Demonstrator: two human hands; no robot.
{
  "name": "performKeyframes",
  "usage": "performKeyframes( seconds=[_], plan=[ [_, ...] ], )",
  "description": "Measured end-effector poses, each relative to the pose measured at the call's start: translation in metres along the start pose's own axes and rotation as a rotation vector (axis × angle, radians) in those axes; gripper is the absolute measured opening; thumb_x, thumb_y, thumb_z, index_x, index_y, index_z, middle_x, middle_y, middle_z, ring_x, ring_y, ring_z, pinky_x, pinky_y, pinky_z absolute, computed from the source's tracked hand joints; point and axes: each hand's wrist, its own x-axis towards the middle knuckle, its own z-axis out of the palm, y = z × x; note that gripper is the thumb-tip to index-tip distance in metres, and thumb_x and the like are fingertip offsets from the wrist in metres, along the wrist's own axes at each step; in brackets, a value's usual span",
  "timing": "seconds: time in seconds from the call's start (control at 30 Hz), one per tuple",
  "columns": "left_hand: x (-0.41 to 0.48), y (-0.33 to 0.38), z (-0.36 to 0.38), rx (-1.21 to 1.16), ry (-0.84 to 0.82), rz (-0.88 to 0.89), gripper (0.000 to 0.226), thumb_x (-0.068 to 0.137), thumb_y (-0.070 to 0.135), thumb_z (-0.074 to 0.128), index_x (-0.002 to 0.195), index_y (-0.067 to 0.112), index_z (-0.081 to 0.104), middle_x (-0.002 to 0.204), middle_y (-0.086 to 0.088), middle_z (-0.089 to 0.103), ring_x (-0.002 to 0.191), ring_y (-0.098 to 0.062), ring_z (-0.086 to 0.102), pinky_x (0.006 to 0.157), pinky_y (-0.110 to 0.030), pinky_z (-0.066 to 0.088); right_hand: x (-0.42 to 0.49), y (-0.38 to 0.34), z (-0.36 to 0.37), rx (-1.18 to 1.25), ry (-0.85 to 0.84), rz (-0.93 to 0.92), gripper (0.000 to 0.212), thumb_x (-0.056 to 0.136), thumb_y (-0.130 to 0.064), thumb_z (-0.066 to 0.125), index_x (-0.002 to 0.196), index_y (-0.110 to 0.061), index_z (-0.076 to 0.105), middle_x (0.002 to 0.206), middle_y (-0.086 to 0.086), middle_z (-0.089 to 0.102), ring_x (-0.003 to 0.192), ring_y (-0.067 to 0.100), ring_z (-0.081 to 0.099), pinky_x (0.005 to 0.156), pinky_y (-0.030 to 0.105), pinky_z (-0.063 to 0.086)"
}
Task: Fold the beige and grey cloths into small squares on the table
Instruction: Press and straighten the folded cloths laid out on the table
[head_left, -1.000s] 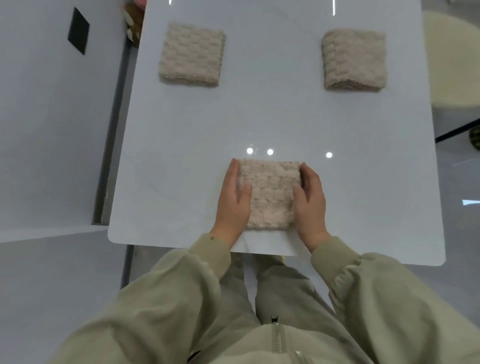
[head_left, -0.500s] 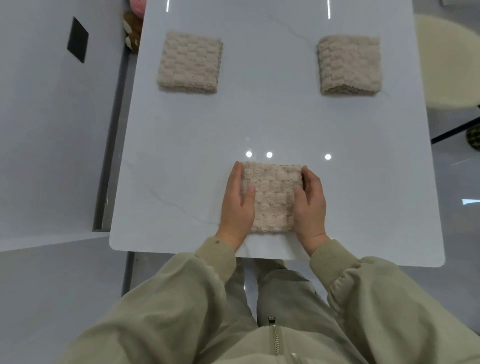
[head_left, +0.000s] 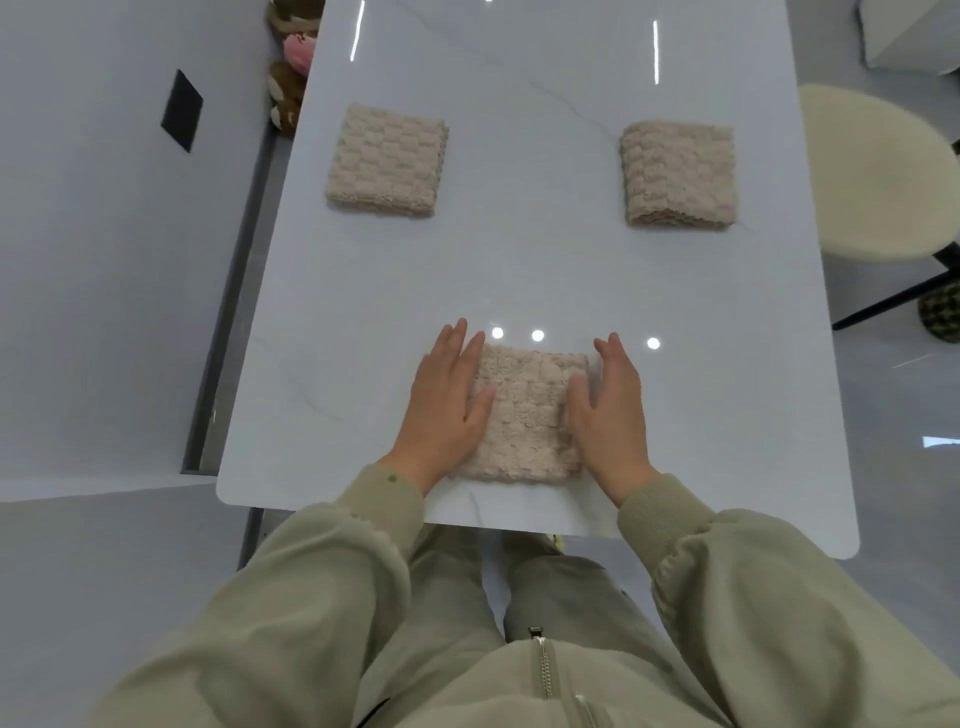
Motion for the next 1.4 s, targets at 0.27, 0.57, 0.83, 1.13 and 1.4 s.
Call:
performKeyframes(
  seconds=[0.27, 0.57, 0.83, 1.13, 1.4],
  plan=[
    [0.034, -0.012, -0.044, 0.549, -0.019, 0.041, 0.060, 0.098, 0.043, 0.021, 0.151, 0.022, 0.003, 0.160, -0.004, -0.004, 0.146, -0.025, -0.010, 0.116, -0.048, -0.001, 0.042, -0.045, 0.011, -0.621, -0.126, -0.340, 0.062, 0.094, -0.040, 0.036, 0.148, -0.012, 0.023, 0.159, 0.009, 0.004, 0.147, 0.024, 0.002, 0.117, 0.046, 0.001],
    [0.100, -0.090, -0.118, 0.538, -0.077, 0.102, 0.060, 0.101, 0.039, 0.026, 0.151, 0.021, -0.001, 0.159, -0.005, -0.009, 0.146, -0.025, -0.013, 0.116, -0.047, -0.001, 0.094, -0.114, 0.098, -0.638, -0.083, -0.243, 0.061, 0.096, -0.039, 0.034, 0.149, -0.012, 0.020, 0.160, 0.008, 0.002, 0.147, 0.023, -0.001, 0.118, 0.045, 0.000],
    [0.153, -0.151, -0.148, 0.017, -0.072, 0.072, 0.059, 0.101, 0.025, 0.036, 0.151, 0.016, 0.007, 0.160, -0.003, 0.000, 0.146, -0.015, -0.003, 0.119, -0.033, 0.001, 0.133, -0.150, 0.150, -0.216, -0.031, -0.031, 0.055, 0.099, -0.029, 0.039, 0.148, -0.010, 0.022, 0.159, 0.004, 0.007, 0.146, 0.016, 0.008, 0.118, 0.030, 0.010],
    [0.238, -0.149, -0.172, -0.573, 0.059, -0.217, 0.053, 0.102, 0.025, 0.034, 0.151, 0.017, 0.013, 0.157, 0.006, 0.015, 0.139, 0.000, 0.014, 0.110, -0.008, 0.013, 0.223, -0.175, 0.150, 0.266, 0.078, 0.162, 0.050, 0.099, -0.025, 0.041, 0.146, -0.017, 0.027, 0.152, -0.002, 0.030, 0.139, 0.011, 0.027, 0.116, 0.031, 0.024],
    [0.268, -0.147, -0.152, -0.812, 0.201, -0.302, 0.046, 0.103, 0.018, 0.033, 0.148, 0.011, 0.026, 0.153, 0.002, 0.030, 0.139, -0.005, 0.027, 0.111, -0.014, 0.022, 0.267, -0.183, 0.174, 0.372, 0.155, 0.158, 0.048, 0.095, -0.016, 0.046, 0.142, -0.013, 0.036, 0.142, 0.000, 0.044, 0.129, 0.010, 0.042, 0.111, 0.026, 0.032]
  ],
)
